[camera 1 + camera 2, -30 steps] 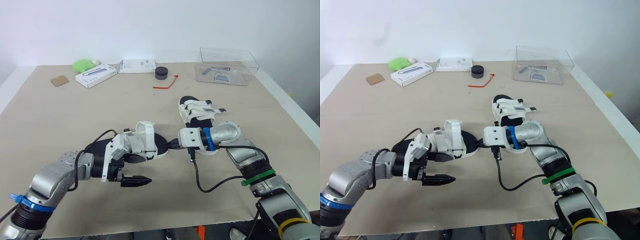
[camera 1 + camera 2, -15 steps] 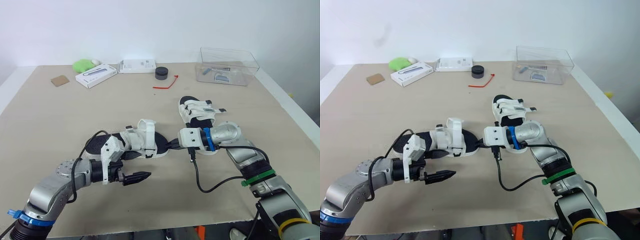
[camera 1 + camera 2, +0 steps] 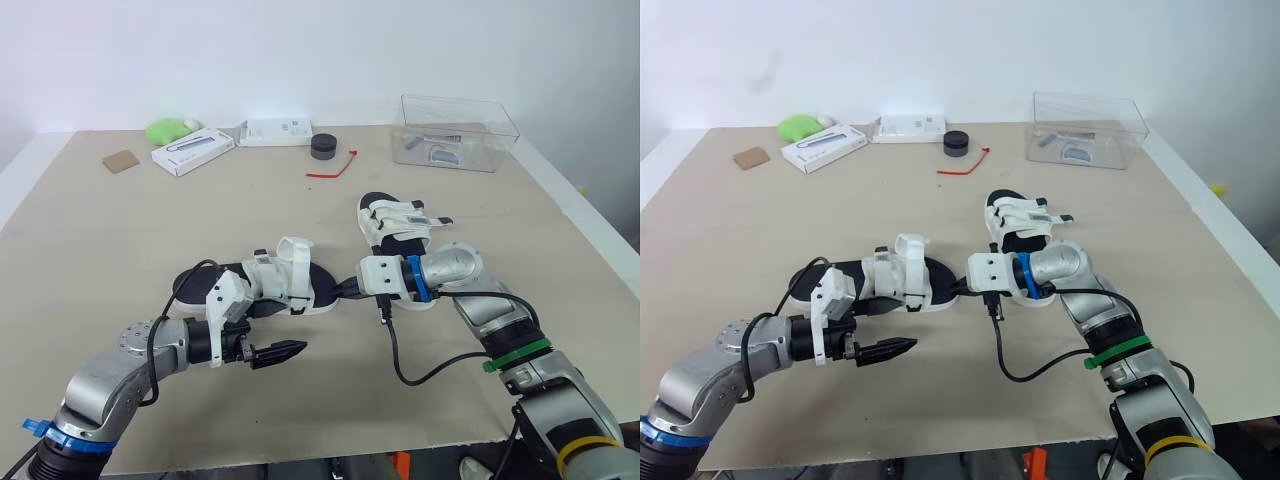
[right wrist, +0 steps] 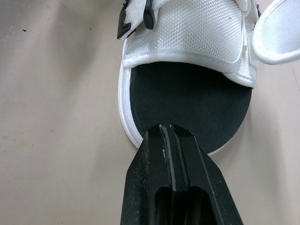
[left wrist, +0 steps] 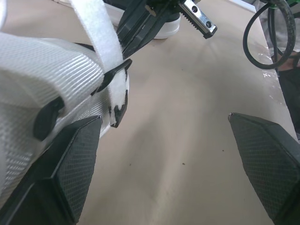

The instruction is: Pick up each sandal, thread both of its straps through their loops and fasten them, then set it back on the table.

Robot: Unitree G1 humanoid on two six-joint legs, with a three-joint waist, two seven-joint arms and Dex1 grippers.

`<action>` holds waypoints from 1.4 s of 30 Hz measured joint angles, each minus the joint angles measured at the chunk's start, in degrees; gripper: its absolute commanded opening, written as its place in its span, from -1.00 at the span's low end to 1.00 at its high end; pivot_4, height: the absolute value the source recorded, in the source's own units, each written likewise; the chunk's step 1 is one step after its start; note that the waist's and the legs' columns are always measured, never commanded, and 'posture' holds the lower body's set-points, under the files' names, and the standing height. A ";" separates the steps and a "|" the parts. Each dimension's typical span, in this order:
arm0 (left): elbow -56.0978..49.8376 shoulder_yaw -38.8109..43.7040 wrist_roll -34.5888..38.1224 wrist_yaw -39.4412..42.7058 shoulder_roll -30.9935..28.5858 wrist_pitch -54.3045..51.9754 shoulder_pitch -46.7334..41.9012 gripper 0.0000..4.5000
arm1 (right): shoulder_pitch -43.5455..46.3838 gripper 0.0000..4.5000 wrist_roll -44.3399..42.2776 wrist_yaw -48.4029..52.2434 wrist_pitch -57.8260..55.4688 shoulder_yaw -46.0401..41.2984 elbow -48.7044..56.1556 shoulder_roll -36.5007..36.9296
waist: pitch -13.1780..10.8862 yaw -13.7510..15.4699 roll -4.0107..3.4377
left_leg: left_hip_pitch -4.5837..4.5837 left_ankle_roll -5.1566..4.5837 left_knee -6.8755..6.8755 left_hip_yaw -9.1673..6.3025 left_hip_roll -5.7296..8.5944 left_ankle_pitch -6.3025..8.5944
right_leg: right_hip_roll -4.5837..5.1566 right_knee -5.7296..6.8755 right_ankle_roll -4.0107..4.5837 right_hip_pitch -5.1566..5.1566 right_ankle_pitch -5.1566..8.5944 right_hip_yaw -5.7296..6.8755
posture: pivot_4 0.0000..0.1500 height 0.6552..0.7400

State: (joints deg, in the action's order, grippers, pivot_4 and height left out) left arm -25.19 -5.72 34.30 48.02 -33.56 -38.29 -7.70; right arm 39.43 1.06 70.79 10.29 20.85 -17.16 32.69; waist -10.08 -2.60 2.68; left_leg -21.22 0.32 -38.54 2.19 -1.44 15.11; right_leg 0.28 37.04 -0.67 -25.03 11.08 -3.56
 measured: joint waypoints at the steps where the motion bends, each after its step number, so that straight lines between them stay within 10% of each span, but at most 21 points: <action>1: 0.09 -0.61 -0.28 0.02 0.51 0.38 -0.13 0.98 | -0.01 -1.00 0.00 0.00 0.00 0.00 0.04 0.01 | 0.00 0.00 0.00 | 0.00 0.00 0.00 0.00 0.00 0.00 | 0.00 0.00 0.00 0.00 0.00 0.00 | 1.00 1.00; 12: 1.99 -3.13 -2.07 1.58 1.61 2.25 -1.26 0.98 | -0.21 -1.00 0.00 -0.01 -0.11 0.00 0.62 0.44 | 0.00 0.07 0.00 | -0.02 0.00 0.00 -0.01 0.04 0.00 | 0.05 -0.04 -0.02 0.01 0.00 0.00 | 1.00 1.00; 23: 6.15 -3.53 -3.98 -0.23 2.94 1.95 -2.35 -0.93 | -0.37 -1.00 0.00 -0.03 -0.18 0.00 1.05 0.69 | 0.00 0.09 0.00 | -0.04 -0.01 0.00 -0.01 0.06 0.01 | 0.09 -0.05 -0.04 0.01 -0.01 0.01 | 1.00 1.00; 42: -0.67 -3.12 4.27 11.45 -7.76 -4.12 4.84 -0.97 | -0.78 -1.00 0.00 -0.10 -0.52 -0.02 1.99 1.00 | 0.00 0.08 -0.01 | -0.07 -0.04 0.06 -0.03 0.02 0.04 | 0.10 -0.07 0.24 -0.03 0.25 0.05 | 1.00 1.00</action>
State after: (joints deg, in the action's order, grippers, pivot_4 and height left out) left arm -25.85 -8.84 38.57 59.47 -41.32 -42.42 -2.86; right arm 38.65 1.06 70.69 9.76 20.83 -15.17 33.68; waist -10.08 -2.51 2.68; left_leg -21.29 0.28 -38.49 2.16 -1.42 15.16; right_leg 0.38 36.97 -0.43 -25.06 11.32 -3.51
